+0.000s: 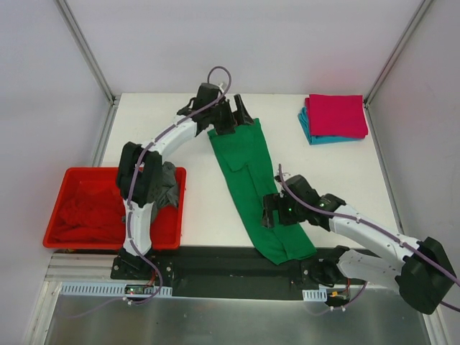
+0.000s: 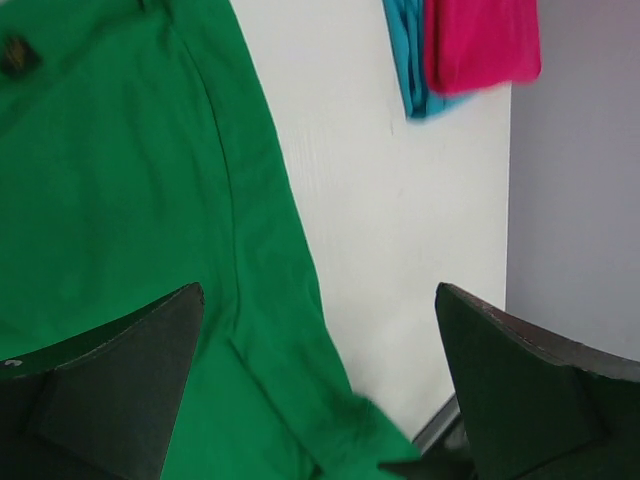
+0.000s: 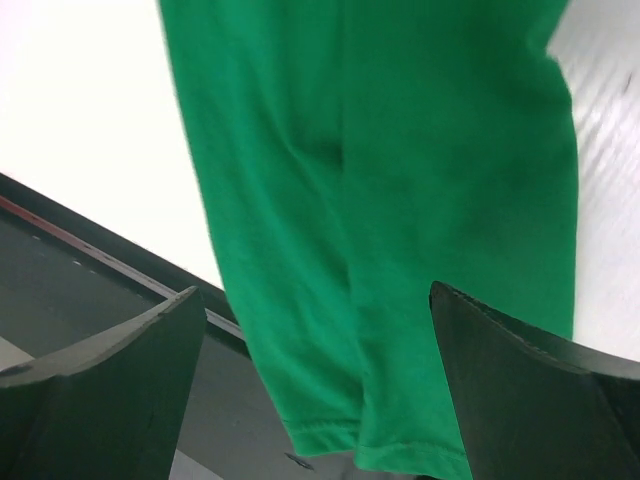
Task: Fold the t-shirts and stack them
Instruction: Rotate the tshirt 90 degrees
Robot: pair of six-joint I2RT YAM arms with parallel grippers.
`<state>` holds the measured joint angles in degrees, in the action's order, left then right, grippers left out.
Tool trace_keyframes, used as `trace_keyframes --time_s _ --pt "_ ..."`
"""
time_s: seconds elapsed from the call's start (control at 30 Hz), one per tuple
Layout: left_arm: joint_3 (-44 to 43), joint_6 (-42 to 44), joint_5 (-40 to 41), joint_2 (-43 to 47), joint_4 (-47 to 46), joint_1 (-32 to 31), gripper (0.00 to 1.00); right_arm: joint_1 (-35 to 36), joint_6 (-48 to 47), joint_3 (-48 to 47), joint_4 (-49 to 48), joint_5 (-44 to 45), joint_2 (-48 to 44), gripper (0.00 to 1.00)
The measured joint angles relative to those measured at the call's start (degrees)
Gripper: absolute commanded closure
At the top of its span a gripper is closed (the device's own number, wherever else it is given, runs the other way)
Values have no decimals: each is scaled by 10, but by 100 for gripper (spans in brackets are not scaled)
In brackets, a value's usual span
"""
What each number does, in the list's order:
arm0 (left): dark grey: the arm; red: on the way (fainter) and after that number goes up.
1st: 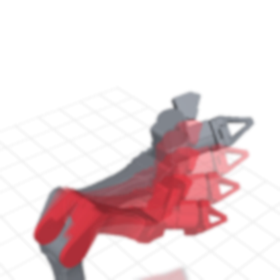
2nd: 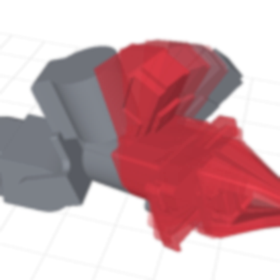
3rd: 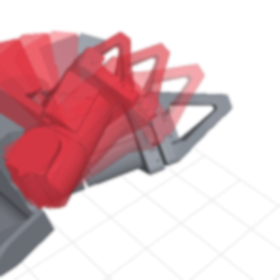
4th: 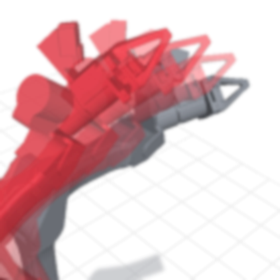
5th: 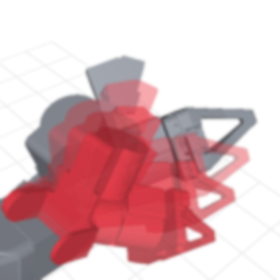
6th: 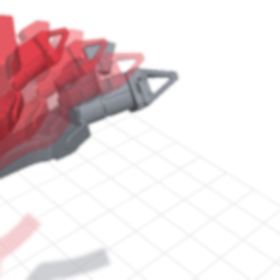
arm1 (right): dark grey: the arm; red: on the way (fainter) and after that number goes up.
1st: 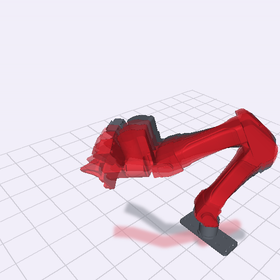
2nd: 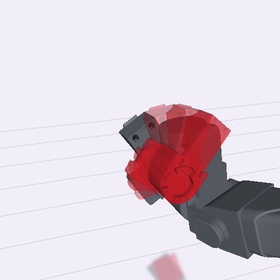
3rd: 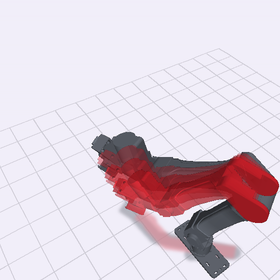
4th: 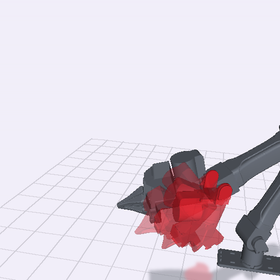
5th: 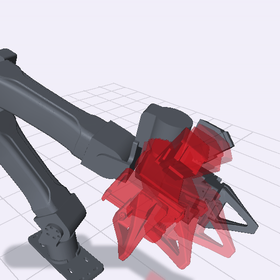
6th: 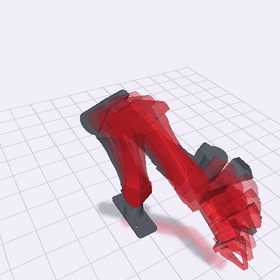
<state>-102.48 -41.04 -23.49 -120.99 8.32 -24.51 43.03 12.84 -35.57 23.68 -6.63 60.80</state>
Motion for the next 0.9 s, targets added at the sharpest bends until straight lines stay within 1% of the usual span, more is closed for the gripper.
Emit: trace_keyframes --time_s 0.07,0.13,0.2,0.27,0.33,0.4,0.53,0.73,0.83,0.9 --pt "56 10 -1 42 4 -23 1 0 10 28 0 -2 -14 4" --pt "90 17 -1 51 11 -48 1 0 19 52 -1 -7 -13 4" --pt "105 24 -5 31 24 -73 1 0 27 64 -5 -14 -1 4" --pt "103 28 -9 -2 35 -89 1 0 31 65 -14 -17 16 4" --pt "92 30 -13 -44 56 -93 1 0 34 59 -25 -18 29 4" --pt "57 22 -31 -71 72 -80 1 0 35 50 -33 -19 45 4" --pt "-30 18 -30 -125 100 -57 1 -3 29 30 -50 -18 78 4" --pt "-247 -12 -76 -258 135 -21 1 -21 -6 -29 -74 -21 162 4" --pt "-346 -20 -78 -317 135 -7 1 -27 -26 -51 -77 -24 186 4" --pt "-390 -24 -79 -346 115 3 1 -27 -37 -59 -75 -27 189 4"
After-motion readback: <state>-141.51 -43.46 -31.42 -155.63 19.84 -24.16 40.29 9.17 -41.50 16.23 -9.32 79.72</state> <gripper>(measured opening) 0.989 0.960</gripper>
